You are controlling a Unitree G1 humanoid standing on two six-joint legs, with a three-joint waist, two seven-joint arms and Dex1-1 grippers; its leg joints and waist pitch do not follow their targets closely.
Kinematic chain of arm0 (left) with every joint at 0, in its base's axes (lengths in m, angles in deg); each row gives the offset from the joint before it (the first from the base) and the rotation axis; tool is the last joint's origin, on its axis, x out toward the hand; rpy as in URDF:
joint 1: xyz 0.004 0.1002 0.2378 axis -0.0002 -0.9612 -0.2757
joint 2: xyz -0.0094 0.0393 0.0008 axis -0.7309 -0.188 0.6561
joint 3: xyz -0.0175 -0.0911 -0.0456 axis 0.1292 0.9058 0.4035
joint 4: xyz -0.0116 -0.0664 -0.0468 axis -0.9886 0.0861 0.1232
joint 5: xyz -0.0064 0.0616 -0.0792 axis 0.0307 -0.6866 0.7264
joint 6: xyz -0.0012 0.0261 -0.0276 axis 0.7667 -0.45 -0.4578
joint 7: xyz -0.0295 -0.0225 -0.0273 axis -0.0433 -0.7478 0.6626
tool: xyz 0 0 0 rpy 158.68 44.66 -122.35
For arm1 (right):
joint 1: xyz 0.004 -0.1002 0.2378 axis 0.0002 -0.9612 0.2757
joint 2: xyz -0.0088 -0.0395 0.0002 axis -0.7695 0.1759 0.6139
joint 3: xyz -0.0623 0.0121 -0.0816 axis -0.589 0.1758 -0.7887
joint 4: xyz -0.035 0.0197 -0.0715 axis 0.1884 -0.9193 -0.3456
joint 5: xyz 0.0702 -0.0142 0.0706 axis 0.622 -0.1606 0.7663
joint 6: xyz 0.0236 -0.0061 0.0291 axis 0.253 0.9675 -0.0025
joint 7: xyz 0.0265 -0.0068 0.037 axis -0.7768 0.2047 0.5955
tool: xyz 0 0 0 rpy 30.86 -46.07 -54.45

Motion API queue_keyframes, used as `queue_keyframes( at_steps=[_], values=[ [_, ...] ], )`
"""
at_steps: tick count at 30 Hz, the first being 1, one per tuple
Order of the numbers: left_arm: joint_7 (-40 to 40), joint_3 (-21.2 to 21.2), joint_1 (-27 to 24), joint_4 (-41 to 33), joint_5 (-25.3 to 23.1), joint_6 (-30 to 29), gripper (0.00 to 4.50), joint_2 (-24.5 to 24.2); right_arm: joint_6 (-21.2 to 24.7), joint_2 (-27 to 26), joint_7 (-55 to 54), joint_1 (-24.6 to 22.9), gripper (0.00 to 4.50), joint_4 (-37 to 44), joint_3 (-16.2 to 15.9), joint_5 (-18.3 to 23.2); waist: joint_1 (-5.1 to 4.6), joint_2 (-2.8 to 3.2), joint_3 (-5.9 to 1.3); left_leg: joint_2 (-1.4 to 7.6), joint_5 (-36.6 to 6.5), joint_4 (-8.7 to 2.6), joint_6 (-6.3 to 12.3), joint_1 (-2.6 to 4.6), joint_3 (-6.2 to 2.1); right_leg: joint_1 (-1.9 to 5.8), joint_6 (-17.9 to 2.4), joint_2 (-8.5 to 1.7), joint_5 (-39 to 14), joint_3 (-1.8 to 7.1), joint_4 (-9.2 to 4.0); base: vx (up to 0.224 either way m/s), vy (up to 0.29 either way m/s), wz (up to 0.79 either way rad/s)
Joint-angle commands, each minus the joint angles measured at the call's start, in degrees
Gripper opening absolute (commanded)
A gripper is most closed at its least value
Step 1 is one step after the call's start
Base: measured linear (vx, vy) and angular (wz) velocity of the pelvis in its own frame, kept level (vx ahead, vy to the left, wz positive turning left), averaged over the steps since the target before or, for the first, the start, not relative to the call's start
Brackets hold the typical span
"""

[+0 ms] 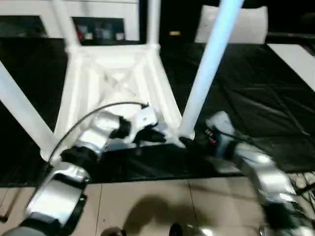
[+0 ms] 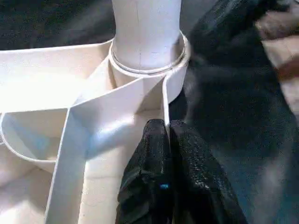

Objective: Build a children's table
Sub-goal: Rotate leg to tighten

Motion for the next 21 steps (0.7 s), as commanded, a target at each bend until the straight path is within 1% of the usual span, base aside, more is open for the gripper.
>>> queue_keyframes(
  at_steps=[1,2,3,4,5,6,7,8,9,10,11,12,13,14,15,16,17,18,19,20,21],
  values=[
    [3.0,-2.1,-0.3,-0.3,-1.1,2.5,0.0,-0.5,-0.1,1.6,2.8,-0.9,3.92,2.0,1.2,1.4,0.17,0.11,-4.74,2.63,-9.3,-3.35,5.52,0.29,-0.36,3.78,-11.9,-3.86,-13.3,3.7,-2.78,0.0,0.0,0.0],
    [3.5,-2.0,-0.3,-0.1,-1.0,3.1,0.0,-0.6,-0.2,2.3,3.5,-1.3,4.02,2.4,1.4,1.6,0.13,0.07,-4.68,2.66,-9.5,-3.4,5.42,0.26,-0.36,3.75,-12.1,-3.89,-13.2,3.73,-2.72,0.0,0.0,0.0],
    [4.6,-1.9,0.1,0.5,-0.6,5.2,0.0,-1.0,0.2,4.6,5.8,-3.0,4.09,4.2,2.0,3.2,0.16,-0.19,-4.77,2.63,-10.1,-3.4,5.22,0.31,-0.32,3.8,-12.1,-3.9,-14.0,3.67,-2.83,0.0,0.0,0.0],
    [4.9,-2.0,0.3,0.9,-0.6,6.2,0.0,-1.2,0.5,5.4,6.7,-3.8,4.13,5.1,2.4,4.0,0.45,-0.17,-4.65,2.58,-10.6,-3.34,5.19,0.33,-0.26,3.79,-11.6,-3.97,-15.2,3.73,-2.98,0.0,0.0,0.0],
    [4.7,-2.2,0.6,1.3,-0.9,7.4,0.0,-1.4,1.4,6.2,7.5,-4.8,4.13,6.3,2.7,4.9,0.62,-0.14,-4.75,2.59,-10.6,-3.36,5.17,0.36,-0.28,3.88,-11.4,-4.04,-15.5,3.74,-3.01,0.0,0.0,0.0],
    [4.0,-2.3,1.0,2.0,-1.5,8.7,0.0,-1.5,2.5,6.9,8.2,-5.8,4.24,7.7,3.2,5.8,0.8,-0.16,-4.82,2.64,-10.5,-3.33,5.16,0.36,-0.29,3.84,-11.1,-4.08,-15.8,3.75,-3.01,0.0,0.0,0.0],
    [3.6,-2.4,1.2,2.5,-1.8,9.6,0.0,-1.5,3.2,7.6,8.9,-7.0,4.38,9.0,3.6,6.6,0.89,-0.26,-4.75,2.53,-10.7,-3.33,5.14,0.27,-0.27,3.9,-10.4,-3.91,-16.7,3.66,-3.24,0.0,0.0,0.0],
    [3.4,-2.4,1.3,2.7,-1.9,9.9,0.0,-1.5,3.3,7.8,9.0,-7.4,4.38,9.4,3.7,6.8,0.95,-0.3,-4.72,2.52,-11.1,-3.34,5.04,0.29,-0.27,3.9,-10.1,-4.02,-17.5,3.63,-3.37,0.0,0.0,0.0],
    [2.9,-2.2,1.6,3.2,-2.0,10.7,0.0,-1.5,3.7,8.5,9.3,-8.7,4.47,10.7,4.0,7.3,1.01,-0.33,-4.7,2.43,-11.4,-3.31,4.79,0.27,-0.26,3.85,-9.3,-3.97,-19.2,3.56,-3.61,0.0,0.0,0.0],
    [2.5,-2.0,1.9,4.0,-1.8,11.9,0.0,-1.4,3.9,9.2,9.4,-10.3,4.47,12.3,4.2,7.7,1.01,-0.28,-4.79,2.43,-11.1,-3.35,4.42,0.2,-0.35,3.96,-8.8,-4.04,-20.0,3.53,-3.68,0.0,0.0,0.0],
    [2.2,-1.7,2.2,4.7,-1.7,13.2,0.0,-1.3,4.2,9.5,9.1,-11.9,4.47,14.1,4.7,8.3,1.19,-0.15,-4.99,2.46,-11.0,-3.25,4.23,0.45,-0.35,3.92,-8.6,-4.04,-20.0,3.51,-3.69,0.0,0.0,0.0],
    [1.4,-1.5,2.3,5.3,-1.9,14.5,0.0,-1.3,4.3,9.2,8.1,-12.7,4.47,15.1,5.1,8.4,1.23,-0.16,-4.99,2.4,-11.1,-3.26,4.15,0.41,-0.33,3.9,-8.2,-3.99,-20.4,3.5,-3.77,0.0,0.0,0.0],
    [1.4,-1.5,2.3,5.3,-1.9,14.5,0.0,-1.3,4.3,9.2,8.1,-12.7,4.47,15.1,5.1,8.4,1.13,-0.28,-5.05,2.35,-11.3,-3.28,3.94,0.26,-0.44,3.96,-7.8,-3.99,-21.0,3.36,-3.79,0.0,0.0,0.0],
    [-0.2,-1.3,2.4,6.1,-2.2,16.5,0.0,-1.3,5.7,8.5,6.5,-14.0,4.47,17.2,5.7,9.9,1.14,-0.16,-5.04,2.37,-11.6,-3.31,3.75,0.35,-0.46,3.88,-7.7,-3.99,-21.6,3.32,-3.9,0.0,0.0,0.0],
    [-0.8,-1.2,2.3,6.3,-2.3,16.9,0.0,-1.3,6.8,8.2,6.1,-14.3,4.47,18.0,5.8,10.7,1.11,-0.17,-4.98,2.28,-12.0,-3.27,3.59,0.43,-0.41,3.8,-7.2,-3.91,-22.7,3.29,-4.19,0.0,0.0,0.0],
    [-0.5,0.1,2.1,6.1,-0.7,16.2,0.0,-0.8,7.2,7.3,4.7,-14.8,4.47,19.2,5.6,10.6,1.05,-0.09,-4.94,2.34,-12.2,-3.38,3.32,0.43,-0.5,3.8,-6.9,-3.94,-23.6,3.24,-4.26,0.0,0.0,0.0],
    [-0.2,1.0,1.9,5.9,0.5,15.6,0.27,-0.4,7.3,6.8,3.7,-15.1,4.5,20.0,5.4,10.4,1.06,-0.12,-4.92,2.31,-12.2,-3.39,3.12,0.36,-0.51,3.79,-6.7,-3.94,-24.0,3.21,-4.29,0.0,0.0,0.0],
    [0.3,3.8,0.6,3.6,4.3,12.2,0.43,0.4,7.7,4.6,0.3,-15.9,4.5,22.2,5.1,9.9,1.04,-0.11,-4.95,2.28,-12.7,-3.37,2.78,0.47,-0.53,3.65,-6.3,-4.01,-25.1,3.16,-4.45,0.0,0.0,0.0],
    [0.2,4.9,-0.2,2.1,5.8,10.6,0.53,0.6,7.9,3.6,-1.0,-16.3,4.5,23.1,5.0,10.0,1.13,-0.16,-4.95,2.34,-12.4,-3.38,2.27,0.46,-0.51,3.59,-6.5,-4.13,-25.0,3.25,-4.28,0.0,0.0,0.0],
    [0.2,5.0,-0.2,2.0,5.9,10.5,0.53,0.6,7.9,3.6,-1.1,-16.3,4.5,23.2,5.0,10.0,1.17,-0.05,-4.92,2.39,-12.3,-3.42,2.16,0.43,-0.55,3.63,-6.9,-4.24,-24.7,3.28,-4.24,0.0,0.0,0.0],
    [0.0,5.8,-0.8,1.0,7.0,9.5,0.66,0.8,8.2,2.8,-2.3,-16.7,4.5,24.0,5.0,10.1,1.18,-0.03,-5.03,2.5,-12.3,-3.46,2.05,0.44,-0.64,3.63,-7.3,-4.13,-24.1,3.21,-4.15,0.0,0.0,0.0]
  ],
)
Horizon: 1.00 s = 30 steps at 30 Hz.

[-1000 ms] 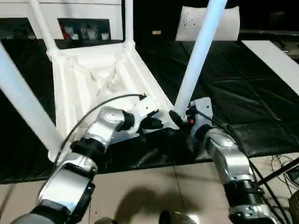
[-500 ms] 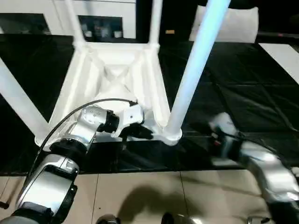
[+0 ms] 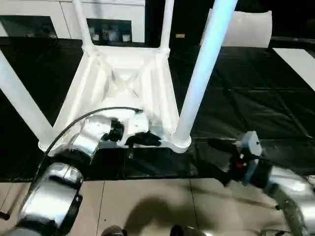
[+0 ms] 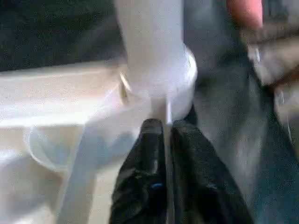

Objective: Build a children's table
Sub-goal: Rotate leg to tighten

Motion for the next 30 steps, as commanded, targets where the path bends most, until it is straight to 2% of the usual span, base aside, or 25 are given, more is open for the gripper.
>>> queue_keyframes(
  at_steps=[1,2,4,6,7,8,9,10,11,12,13,14,17,18,19,21,22,23,24,25,26,27,28,29,30],
  values=[
    [-0.5,2.4,-0.5,-4.4,3.4,-2.3,0.77,0.2,1.0,-0.9,-3.5,-0.5,4.5,2.4,1.0,-0.2,0.17,0.03,-4.89,2.82,-12.7,-3.96,2.02,0.51,-0.71,3.1,-8.4,-4.15,-22.8,3.32,-3.94,0.0,0.0,0.0],
    [-3.2,4.6,-2.8,-8.0,5.7,-4.6,0.88,0.5,3.8,-2.4,-6.9,-0.9,4.5,3.7,1.2,-0.3,-0.03,0.08,-4.82,3.0,-12.9,-4.14,1.55,0.25,-0.88,3.39,-9.0,-4.02,-21.4,3.37,-3.4,0.0,0.0,0.0],
    [-7.5,7.2,-6.4,-13.4,8.3,-8.3,0.95,0.9,6.3,-4.3,-10.5,-1.7,4.5,5.4,1.3,-0.4,-0.27,0.18,-4.79,3.03,-13.8,-4.22,1.16,0.37,-0.84,3.32,-9.3,-4.0,-20.9,3.42,-3.26,0.0,0.0,0.0],
    [-14.3,9.7,-11.7,-20.6,9.0,-12.6,0.99,1.7,6.8,-5.8,-13.2,-3.0,4.5,7.6,0.8,-0.5,-0.4,0.42,-4.9,2.75,-15.0,-4.05,1.14,0.39,-0.77,3.31,-8.2,-4.03,-22.9,3.36,-3.66,0.0,0.0,0.0],
    [-17.4,11.1,-14.6,-24.7,9.4,-14.2,1.1,2.4,6.5,-6.5,-14.4,-3.6,4.5,8.5,0.4,-1.0,-0.53,0.41,-4.8,2.82,-14.3,-4.05,1.15,0.04,-0.75,3.33,-8.0,-3.97,-22.3,3.41,-3.6,0.0,0.0,0.0],
    [-17.7,11.2,-14.9,-25.1,9.4,-14.3,1.24,2.5,6.5,-6.5,-14.5,-3.7,4.5,8.6,0.4,-1.1,-0.7,0.27,-4.79,2.9,-14.7,-4.15,1.11,-0.04,-0.79,3.42,-7.6,-4.0,-23.2,3.32,-3.66,0.0,0.0,0.0],
    [-23.8,13.9,-21.3,-34.1,10.2,-18.3,1.38,4.5,6.2,-7.8,-16.6,-4.8,4.5,9.9,-0.3,-1.9,-0.67,0.34,-4.99,2.87,-14.9,-3.89,1.02,0.26,-0.72,3.27,-6.7,-4.08,-25.0,3.27,-3.78,0.0,0.0,0.0],
    [-27.1,15.3,-24.5,-38.5,10.1,-20.1,1.38,6.1,6.0,-8.4,-17.3,-5.2,4.5,10.2,-0.6,-2.2,-0.96,0.23,-4.58,2.67,-14.8,-4.05,1.55,-0.1,-0.6,3.03,-5.8,-3.7,-26.9,3.14,-4.49,0.0,0.0,0.0],
    [-28.2,15.6,-25.4,-39.8,10.0,-20.7,1.44,6.6,6.0,-8.6,-17.5,-5.4,4.5,10.3,-0.7,-2.3,-0.95,0.34,-4.78,2.82,-15.4,-3.91,1.34,0.21,-0.68,3.0,-5.7,-3.82,-27.2,3.11,-4.33,0.0,0.0,0.0],
    [-33.4,17.2,-30.2,-46.5,9.7,-23.6,1.56,9.5,6.0,-9.4,-19.0,-5.9,4.5,10.5,-1.0,-2.8,-1.02,-0.15,-4.87,2.86,-14.7,-3.82,1.48,0.02,-0.73,3.09,-5.4,-3.87,-27.3,3.18,-4.27,0.0,0.0,0.0],
    [-36.3,17.5,-32.3,-49.6,8.8,-24.9,1.56,10.9,6.4,-9.8,-19.7,-6.0,4.5,10.7,-1.0,-2.7,-1.19,-0.29,-4.32,2.81,-15.5,-4.05,1.94,-0.16,-0.63,2.73,-4.9,-3.57,-28.6,3.08,-4.94,0.0,0.0,0.0],
    [-38.7,17.6,-33.9,-51.8,7.8,-25.4,1.56,12.1,6.7,-10.0,-20.1,-5.9,4.5,10.8,-1.0,-2.5,-1.08,-0.15,-4.38,2.71,-17.3,-3.9,1.85,0.28,-0.7,2.49,-3.8,-3.48,-30.8,2.93,-5.26,0.0,0.0,0.0],
    [-44.5,17.2,-37.5,-56.5,5.8,-26.2,1.56,15.3,6.8,-9.9,-19.5,-5.1,4.5,10.5,-2.4,-2.0,-1.27,-0.23,-4.02,2.42,-20.4,-3.85,1.52,0.3,-1.0,2.37,-0.9,-3.24,-35.1,2.3,-6.02,0.0,0.0,0.0],
    [-45.0,16.9,-38.6,-57.3,5.6,-25.3,1.56,15.9,6.4,-9.8,-18.7,-4.8,4.5,10.4,-2.8,-1.6,-1.47,-0.2,-3.84,2.06,-21.6,-3.75,1.29,0.26,-1.12,2.28,1.1,-3.13,-37.7,1.89,-6.72,0.0,0.0,0.0],
    [-45.3,16.0,-40.2,-58.7,5.1,-24.9,1.86,15.7,5.8,-9.7,-18.0,-4.6,4.5,10.2,-3.3,-1.2,-1.49,0.5,-3.72,1.79,-23.5,-3.49,1.04,0.82,-1.32,1.88,2.4,-3.06,-39.4,1.46,-7.36,0.0,0.0,0.0],
    [-46.7,14.5,-42.7,-61.3,3.2,-26.9,1.91,15.1,4.6,-9.5,-16.7,-4.3,4.5,9.6,-4.4,-1.2,-2.26,0.92,-3.53,1.95,-26.0,-3.98,0.66,0.25,-1.89,2.67,3.7,-2.78,-39.2,0.71,-7.66,0.0,0.0,0.0],
    [-47.1,14.1,-43.3,-62.1,2.7,-28.3,1.91,14.7,4.3,-9.5,-16.4,-4.2,4.5,9.4,-4.9,-1.5,-2.64,1.66,-3.48,2.23,-28.4,-4.12,0.52,0.9,-1.96,2.55,3.7,-2.59,-38.8,0.49,-8.27,0.0,0.0,0.0],
    [-48.2,13.6,-44.2,-63.9,0.7,-30.3,2.11,14.0,4.2,-9.7,-17.1,-3.9,4.5,9.5,-5.6,-2.1,-2.93,3.22,-3.29,2.24,-31.2,-4.12,0.34,1.69,-2.3,2.67,3.3,-2.43,-38.4,-0.33,-8.59,0.0,0.0,0.0],
    [-48.7,13.6,-44.3,-64.4,0.3,-30.8,2.11,13.8,4.5,-10.1,-17.9,-3.8,4.5,9.9,-5.5,-2.2,-3.24,3.1,-3.2,2.42,-32.4,-4.27,0.44,1.81,-2.38,2.83,3.2,-2.3,-37.7,-0.64,-8.84,0.0,0.0,0.0],
    [-49.7,13.8,-44.4,-65.1,0.3,-31.6,2.32,14.1,4.5,-10.1,-18.3,-3.8,4.5,10.3,-5.7,-2.2,-3.85,3.22,-3.23,2.84,-34.3,-4.75,0.26,1.41,-2.88,3.84,3.1,-2.28,-35.6,-1.2,-8.33,0.0,0.0,0.0],
    [-50.8,14.3,-44.3,-65.6,0.7,-32.5,2.32,14.3,4.5,-10.1,-18.7,-3.7,4.5,10.5,-6.1,-2.3,-3.8,3.56,-3.08,3.33,-36.3,-5.17,0.1,1.71,-2.98,3.94,2.7,-2.17,-34.7,-1.31,-8.26,0.0,0.0,0.0],
    [-52.0,15.0,-43.9,-65.2,0.5,-32.5,2.34,14.7,4.8,-10.4,-19.8,-3.7,4.5,10.2,-6.2,-2.8,-4.35,3.46,-2.79,3.81,-39.1,-5.6,-0.81,1.74,-3.44,3.82,2.3,-2.0,-33.5,-1.01,-7.68,0.0,0.0,0.0],
    [-52.5,15.5,-43.6,-65.0,0.5,-32.4,2.34,14.8,5.0,-10.6,-20.4,-3.7,4.5,10.0,-6.3,-3.1,-4.57,3.66,-2.68,4.08,-40.1,-5.79,-1.48,1.96,-3.79,3.69,2.6,-1.47,-33.2,-1.24,-7.9,0.0,0.0,0.0],
    [-53.0,15.7,-43.7,-65.0,0.5,-32.2,2.54,14.9,4.7,-10.8,-20.6,-3.8,4.5,9.7,-6.5,-3.4,-3.96,3.19,-2.22,3.85,-45.0,-8.7,-2.28,-3.09,-7.19,7.02,1.2,-2.3,-29.6,-2.61,-3.34,-0.084,-0.029,0.2],
    [-53.6,15.8,-43.8,-65.3,0.5,-32.4,2.69,15.1,4.3,-10.9,-20.8,-4.2,4.5,9.5,-6.6,-3.7,-3.03,5.17,-2.49,4.68,-50.2,-11.75,-3.79,-4.58,-7.87,8.77,-0.7,-0.82,-23.2,-1.06,2.22,-0.084,-0.029,0.2]
  ],
)
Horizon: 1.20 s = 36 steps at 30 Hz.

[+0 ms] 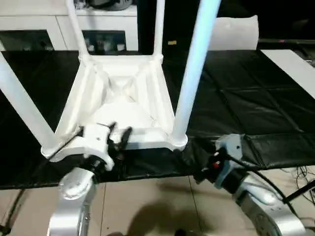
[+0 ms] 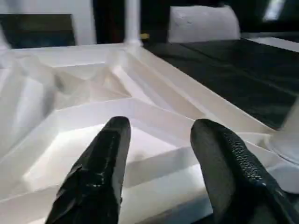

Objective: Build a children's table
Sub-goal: Rotate leg to tighten

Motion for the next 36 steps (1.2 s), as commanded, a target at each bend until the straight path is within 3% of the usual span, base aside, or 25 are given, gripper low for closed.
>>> queue_keyframes(
  at_steps=[1,2,3,4,5,6,7,8,9,10,11,12,13,14,15,16,19,23,25,26,28,30,33,35,36],
  values=[
    [-2.1,-0.3,-0.5,-1.7,-0.7,-1.4,2.69,0.7,-1.1,0.0,-1.0,0.0,4.5,-0.6,-0.3,-1.4,0.89,0.01,-1.54,5.69,-52.8,-13.32,-2.52,-3.51,-6.0,3.16,-3.4,0.75,-11.1,3.81,7.27,-0.066,-0.088,0.6],
    [-2.1,-0.4,-0.5,-1.7,-0.7,-1.4,2.69,0.7,-1.1,0.0,-1.0,0.0,4.5,-0.6,-0.3,-1.4,1.34,-0.26,-1.6,6.2,-52.8,-13.07,-1.54,-2.66,-6.91,2.37,-4.1,0.73,-12.2,4.79,8.5,0.018,-0.22,0.87],
    [-4.8,0.2,-1.4,-3.3,-1.1,-3.4,2.69,1.7,-1.8,0.0,-0.9,0.0,4.5,-1.1,-0.5,-1.3,2.26,-1.85,-2.07,4.99,-45.7,-10.53,1.41,-1.93,-7.5,1.15,-6.4,-0.15,-20.0,8.12,7.32,0.018,-0.22,0.87],
    [-5.7,0.5,-1.9,-3.7,-1.4,-3.9,2.69,1.8,-1.7,0.0,-1.0,0.2,4.5,-1.4,-0.4,-1.1,1.52,-4.13,-2.57,-2.17,-28.4,4.99,-0.65,5.13,-0.16,-6.48,-10.2,-3.75,-47.2,8.77,-6.29,0.033,-0.25,0.68],
    [-5.7,0.5,-1.9,-3.7,-1.4,-3.9,2.69,1.8,-1.7,0.0,-1.0,0.2,4.5,-1.4,-0.4,-1.1,2.03,-4.52,-1.16,-4.67,-17.4,9.74,2.93,4.98,1.23,-7.88,-8.3,-5.37,-57.8,8.85,-8.27,0.025,-0.16,0.16],
    [-7.8,1.3,-2.9,-4.3,-2.5,-4.5,2.69,2.0,-1.5,0.4,-0.8,0.8,4.5,-1.7,-0.9,-0.9,4.81,-5.38,-1.95,-2.66,-4.1,7.74,3.21,-1.88,0.03,-1.04,4.9,-7.59,-65.8,14.26,-6.51,0.025,-0.16,0.16],
    [-8.9,2.1,-3.3,-4.9,-2.6,-4.4,2.69,2.2,-1.5,0.6,-0.4,1.4,4.5,-1.9,-1.2,-0.7,5.81,-4.92,-2.73,-1.7,-4.7,6.12,3.34,-1.86,-0.66,-0.1,5.5,-8.16,-61.6,14.94,-4.92,0.052,-0.098,-0.04],
    [-9.5,2.7,-3.6,-5.3,-2.5,-4.3,2.69,2.4,-1.6,0.7,0.0,1.8,4.5,-2.0,-1.3,-0.6,6.38,-4.72,-2.99,-1.04,-5.7,4.75,3.91,-2.07,-1.17,0.97,4.4,-8.72,-55.8,15.12,-3.8,0.0,0.0,0.0],
    [-9.7,3.1,-4.2,-5.8,-2.2,-4.2,2.69,2.6,-1.9,1.0,0.4,2.1,4.5,-2.2,-1.4,-0.6,7.35,-4.91,-3.76,-0.49,-5.9,3.04,6.78,-2.0,-1.55,2.46,-0.6,-8.91,-42.0,15.66,-2.59,0.0,0.0,0.0],
    [-9.8,3.4,-4.7,-6.1,-1.8,-4.3,2.69,2.7,-2.0,1.1,0.8,2.5,4.5,-2.5,-1.3,-0.6,7.2,-5.2,-3.38,0.46,-3.9,0.49,9.16,-0.79,-1.31,1.09,-6.6,-6.24,-30.1,13.18,-1.54,0.0,0.0,0.0],
    [-9.5,3.6,-5.2,-6.4,-1.1,-3.4,2.69,2.8,-2.0,1.1,1.2,3.0,4.5,-2.8,-0.9,-0.2,6.36,-3.7,-3.21,1.83,-5.4,-1.49,9.52,0.58,-0.95,-0.57,-10.1,-3.46,-23.4,10.66,-0.49,0.0,0.0,0.0],
    [-9.2,3.8,-5.4,-6.5,-0.6,-2.7,2.69,2.9,-1.9,0.9,1.3,3.2,4.5,-3.0,-0.7,0.1,5.62,-3.74,-3.01,2.45,-8.2,-2.04,9.63,0.73,-1.11,-0.72,-10.7,-3.02,-22.5,10.11,-0.27,0.0,0.0,0.0],
    [-9.5,4.1,-6.0,-7.0,-0.2,-2.6,2.69,2.9,-2.2,1.1,1.9,3.7,4.5,-3.4,-0.9,0.2,5.14,-2.85,-3.3,4.03,-13.1,-2.72,7.05,1.37,-1.55,-0.37,-10.8,-2.87,-20.1,9.54,-0.07,0.0,0.0,0.0],
    [-9.9,4.3,-6.3,-7.4,-0.3,-2.8,2.69,2.9,-2.6,1.2,2.4,3.9,4.5,-3.7,-1.1,0.2,5.12,-2.63,-3.4,4.42,-14.8,-2.88,5.69,1.75,-1.63,-0.32,-10.6,-2.99,-17.9,9.6,-0.08,0.0,0.0,0.0],
    [-11.9,5.3,-7.0,-8.2,-1.4,-3.8,2.69,3.0,-3.1,1.2,3.7,4.8,4.5,-4.6,-1.3,0.9,4.64,-3.07,-3.18,4.23,-18.3,-3.47,3.82,1.53,-1.33,0.17,-10.4,-3.29,-16.8,9.53,-0.18,0.0,0.0,0.0],
    [-13.2,6.0,-7.3,-8.4,-2.1,-4.1,2.69,3.1,-3.5,1.3,4.2,5.3,4.5,-5.0,-1.6,1.1,4.28,-3.38,-2.81,3.78,-21.3,-3.75,2.36,1.32,-0.96,0.33,-9.5,-3.74,-19.8,9.49,-0.88,0.0,0.0,0.0],
    [-15.7,7.5,-7.5,-8.7,-2.4,-4.8,2.69,3.7,-4.0,1.3,4.4,6.6,4.5,-5.9,-1.9,1.3,3.83,-3.7,-2.68,3.15,-22.9,-3.67,0.93,1.15,-0.97,0.42,-6.2,-4.62,-28.0,9.51,-2.17,0.0,0.0,0.0],
    [-15.9,8.6,-5.9,-7.8,-1.7,-5.5,2.69,2.9,-4.2,0.0,1.4,10.0,4.5,-9.7,-1.4,-0.8,3.07,-3.89,-3.01,3.03,-19.9,-3.74,0.75,0.81,-1.05,0.39,-5.4,-4.47,-26.0,9.37,-2.11,0.0,0.0,0.0],
    [-15.6,9.3,-2.1,-4.6,-1.6,-4.7,2.69,0.7,-5.7,-2.1,-5.8,13.7,4.5,-14.8,1.7,-4.0,2.81,-4.1,-3.2,2.87,-18.7,-3.63,0.51,0.81,-0.88,0.14,-6.2,-4.39,-24.3,9.5,-1.81,0.0,0.0,0.0],
    [-16.1,9.6,-0.8,-3.5,-1.8,-4.8,2.69,0.1,-6.0,-2.4,-7.3,14.3,4.5,-15.8,2.6,-4.2,2.73,-4.3,-3.15,2.66,-18.8,-3.49,0.39,1.19,-0.65,-0.29,-6.2,-4.26,-24.1,9.58,-1.95,0.0,0.0,0.0],
    [-17.5,10.3,2.6,-0.6,-2.5,-4.8,2.69,-1.2,-7.1,-2.2,-10.2,15.1,4.5,-17.5,4.4,-5.1,3.03,-4.26,-3.39,2.79,-17.2,-3.53,0.18,1.23,-0.58,-0.02,-6.6,-4.21,-21.1,9.6,-1.48,0.0,0.0,0.0],
    [-18.3,10.3,4.8,0.9,-2.9,-5.1,2.69,-2.0,-7.3,-1.8,-10.2,15.1,4.5,-18.1,5.0,-4.8,3.21,-4.22,-3.46,2.84,-15.6,-3.57,0.39,1.24,-0.37,0.09,-7.3,-4.1,-17.5,9.67,-1.05,0.0,0.0,0.0],
    [-18.5,10.3,6.0,1.5,-3.1,-5.2,2.69,-2.1,-7.4,-1.3,-9.4,14.7,4.5,-17.8,4.9,-4.7,3.54,-4.22,-3.98,3.12,-9.7,-3.36,1.58,0.8,-0.3,0.79,-9.0,-4.33,-9.2,9.59,-0.07,0.0,0.0,0.0],
    [-17.5,9.6,7.5,3.0,-2.6,-4.6,2.69,-2.4,-6.9,-1.3,-7.8,13.8,4.5,-16.3,4.0,-4.1,3.6,-4.13,-4.32,3.02,-4.4,-2.9,3.23,0.46,-0.09,1.12,-10.7,-4.3,-2.7,9.52,0.61,0.0,0.0,0.0],
    [-16.2,8.8,8.8,5.0,-1.7,-3.7,2.69,-2.7,-6.6,-1.3,-6.4,13.3,4.5,-15.3,2.6,-3.8,3.71,-4.11,-4.37,3.05,-3.8,-2.84,3.64,0.53,-0.05,1.13,-11.0,-4.38,-1.9,9.53,0.68,0.0,0.0,0.0]
  ],
)
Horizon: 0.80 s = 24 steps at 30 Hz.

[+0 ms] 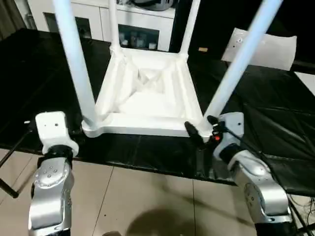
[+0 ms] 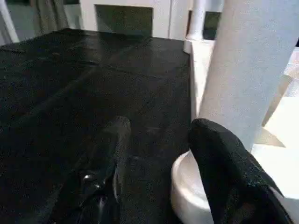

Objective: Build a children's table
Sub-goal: Rotate leg to tighten, then flip table

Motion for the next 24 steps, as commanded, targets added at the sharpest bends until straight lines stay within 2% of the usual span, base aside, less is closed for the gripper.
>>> queue_keyframes(
  at_steps=[1,3,7,9,10,11,13,14,15,17,18,19,20,21,24],
  values=[
    [2.1,-2.2,1.9,2.9,1.3,1.4,2.69,-0.5,0.5,0.5,1.9,-0.6,4.5,1.5,-1.9,0.3,0.04,0.91,-3.16,5.23,-0.1,-5.04,3.14,0.07,-1.83,2.49,-10.0,-7.07,0.8,4.52,-3.31,0.0,0.0,0.0],
    [3.3,-2.7,3.0,4.7,2.4,2.3,2.69,-0.6,0.3,0.6,2.7,-0.8,4.5,1.7,-3.3,0.4,0.16,0.92,-2.99,5.23,-1.5,-5.18,3.67,0.09,-1.74,2.47,-10.5,-7.23,-1.3,4.51,-3.58,0.0,0.0,0.0],
    [3.8,-2.4,3.5,5.5,3.3,3.5,2.69,-0.5,0.4,1.0,4.1,-1.0,4.5,1.9,-5.6,0.1,0.27,0.94,-2.54,5.75,-6.9,-5.75,1.78,0.27,-1.79,2.12,-9.9,-7.21,-9.2,4.45,-4.35,0.0,0.0,0.0],
    [3.9,-2.3,3.0,5.0,3.3,3.7,2.74,-0.5,0.4,1.2,4.5,-1.2,4.5,2.0,-6.0,-0.1,0.31,0.92,-2.53,5.79,-8.1,-5.8,1.02,0.37,-1.77,2.03,-9.4,-7.25,-11.0,4.44,-4.51,0.0,0.0,0.0],
    [4.1,-2.1,2.4,4.6,3.7,4.2,2.87,-0.2,0.5,1.2,4.8,-1.3,4.5,2.1,-6.1,-0.2,0.27,0.68,-2.49,5.78,-8.6,-5.85,0.92,0.37,-1.74,1.98,-9.2,-7.31,-11.5,4.42,-4.56,0.0,0.0,0.0],
    [4.2,-2.1,1.5,4.1,3.9,4.5,3.05,-0.2,0.7,1.4,5.2,-1.3,4.5,2.0,-6.3,-0.4,0.22,0.73,-2.45,5.81,-9.0,-5.94,0.76,0.19,-1.75,2.06,-9.0,-7.44,-12.3,4.41,-4.62,0.0,0.0,0.0],
    [4.3,-2.3,0.6,3.8,3.9,5.1,3.05,-0.2,0.5,2.0,5.6,-1.4,4.5,2.1,-6.7,-0.6,0.12,0.62,-2.4,5.8,-9.1,-6.01,0.79,-0.05,-1.77,2.12,-8.5,-7.46,-13.0,4.41,-4.69,0.0,0.0,0.0],
    [5.3,-2.5,-0.4,3.1,4.7,5.4,3.08,-0.2,0.6,2.3,5.8,-1.4,4.5,2.0,-6.8,-0.5,0.1,0.33,-2.49,5.78,-8.8,-5.89,0.93,0.07,-1.67,2.02,-8.1,-7.46,-13.3,4.42,-4.76,0.0,0.0,0.0],
    [6.3,-2.7,-1.4,2.5,5.4,5.7,3.08,-0.3,0.6,2.5,5.9,-1.4,4.5,1.9,-6.9,-0.5,0.08,0.26,-2.43,5.72,-8.4,-5.95,1.11,-0.12,-1.66,2.08,-7.9,-7.5,-13.7,4.42,-4.8,0.0,0.0,0.0],
    [10.1,-4.1,-3.8,1.6,6.8,7.1,3.43,-1.2,0.6,3.1,6.6,-1.2,4.5,1.6,-7.2,-0.4,0.11,0.28,-2.44,5.75,-8.3,-5.97,1.2,-0.11,-1.7,2.03,-7.7,-7.53,-14.3,4.39,-4.83,0.0,0.0,0.0],
    [10.1,-4.1,-3.8,1.6,6.8,7.1,3.51,-1.2,0.6,3.1,6.6,-1.2,4.5,1.6,-7.2,-0.4,0.21,0.17,-2.45,5.85,-8.0,-5.98,1.29,-0.17,-1.74,2.05,-7.6,-7.64,-14.6,4.41,-4.79,0.0,0.0,0.0],
    [13.3,-5.2,-5.3,1.1,7.8,8.2,3.52,-2.2,0.5,3.6,7.6,-1.0,4.5,1.5,-7.6,-0.2,0.09,0.28,-2.46,5.83,-7.5,-5.98,1.15,-0.04,-1.62,1.87,-7.7,-7.37,-13.5,4.42,-4.75,0.0,0.0,0.0],
    [14.5,-5.7,-5.9,0.9,8.2,8.4,3.52,-2.5,0.6,3.9,8.3,-1.0,4.5,1.6,-7.7,0.0,0.07,-0.39,-2.51,5.85,-6.7,-5.94,1.59,-0.09,-1.58,1.94,-7.8,-7.42,-12.0,4.44,-4.56,0.0,0.0,0.0],
    [15.0,-6.1,-5.9,1.3,8.1,9.1,3.52,-3.0,0.5,4.1,9.1,-0.9,4.5,1.5,-8.0,0.1,0.13,-0.2,-2.48,5.84,-6.4,-6.01,1.71,-0.13,-1.63,1.96,-8.0,-7.41,-11.5,4.41,-4.4,0.0,0.0,0.0],
    [14.7,-5.8,-3.6,4.5,7.3,10.3,3.64,-3.6,0.1,4.5,12.1,-0.4,4.5,1.4,-9.2,1.3,-0.03,-0.37,-2.36,5.87,-7.1,-6.06,1.81,0.09,-1.56,1.82,-8.0,-7.32,-11.3,4.39,-4.54,0.0,0.0,0.0]
  ],
)
